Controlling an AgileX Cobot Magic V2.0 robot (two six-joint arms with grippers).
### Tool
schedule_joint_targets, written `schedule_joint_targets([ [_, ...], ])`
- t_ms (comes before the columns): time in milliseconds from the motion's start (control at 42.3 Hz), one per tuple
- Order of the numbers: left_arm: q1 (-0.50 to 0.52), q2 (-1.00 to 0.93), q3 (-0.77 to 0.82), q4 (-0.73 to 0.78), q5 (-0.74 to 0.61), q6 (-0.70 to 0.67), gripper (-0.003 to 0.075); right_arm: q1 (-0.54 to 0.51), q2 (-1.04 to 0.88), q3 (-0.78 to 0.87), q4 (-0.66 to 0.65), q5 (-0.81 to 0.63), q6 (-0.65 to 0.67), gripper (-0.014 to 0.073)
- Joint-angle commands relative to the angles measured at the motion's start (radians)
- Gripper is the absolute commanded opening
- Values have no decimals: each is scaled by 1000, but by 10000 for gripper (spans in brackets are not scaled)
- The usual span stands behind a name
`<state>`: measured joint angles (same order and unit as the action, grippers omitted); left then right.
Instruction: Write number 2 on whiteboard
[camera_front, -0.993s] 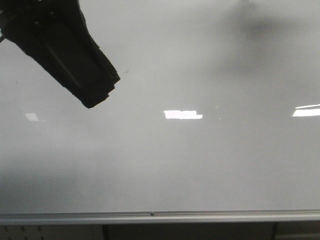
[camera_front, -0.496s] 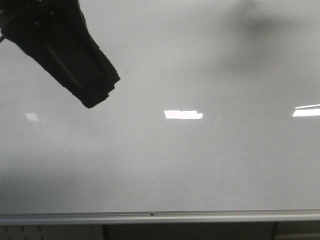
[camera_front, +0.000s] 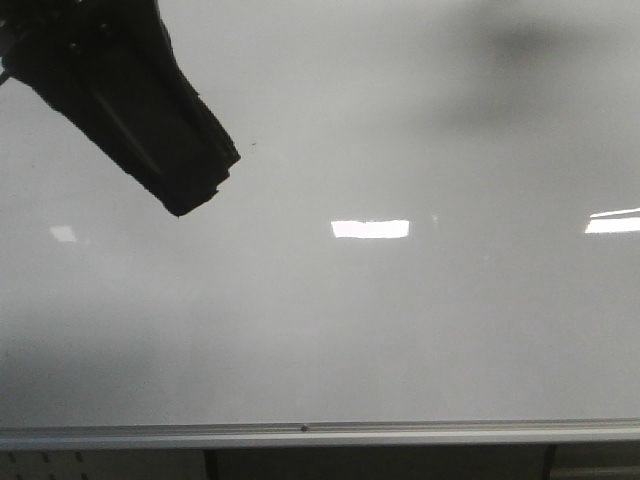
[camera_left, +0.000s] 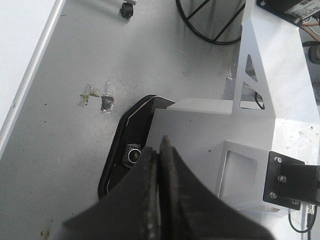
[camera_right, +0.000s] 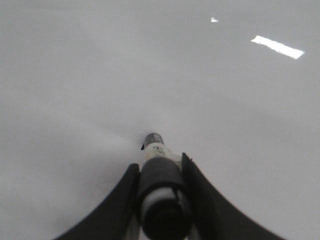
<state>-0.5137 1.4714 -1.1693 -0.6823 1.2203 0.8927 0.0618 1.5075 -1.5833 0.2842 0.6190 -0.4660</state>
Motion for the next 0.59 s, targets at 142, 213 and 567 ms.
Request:
schedule_joint_targets([
  [142, -7, -33, -29, -56, 33, -6, -20, -83, -34, -35, 0, -101, 33, -106],
  [213, -7, -33, -29, -56, 33, -6, -20, -99, -34, -35, 0, -83, 33, -106],
  [567, -7, -33, -29, -56, 33, -6, -20, -110, -23, -34, 1, 4, 33, -106],
])
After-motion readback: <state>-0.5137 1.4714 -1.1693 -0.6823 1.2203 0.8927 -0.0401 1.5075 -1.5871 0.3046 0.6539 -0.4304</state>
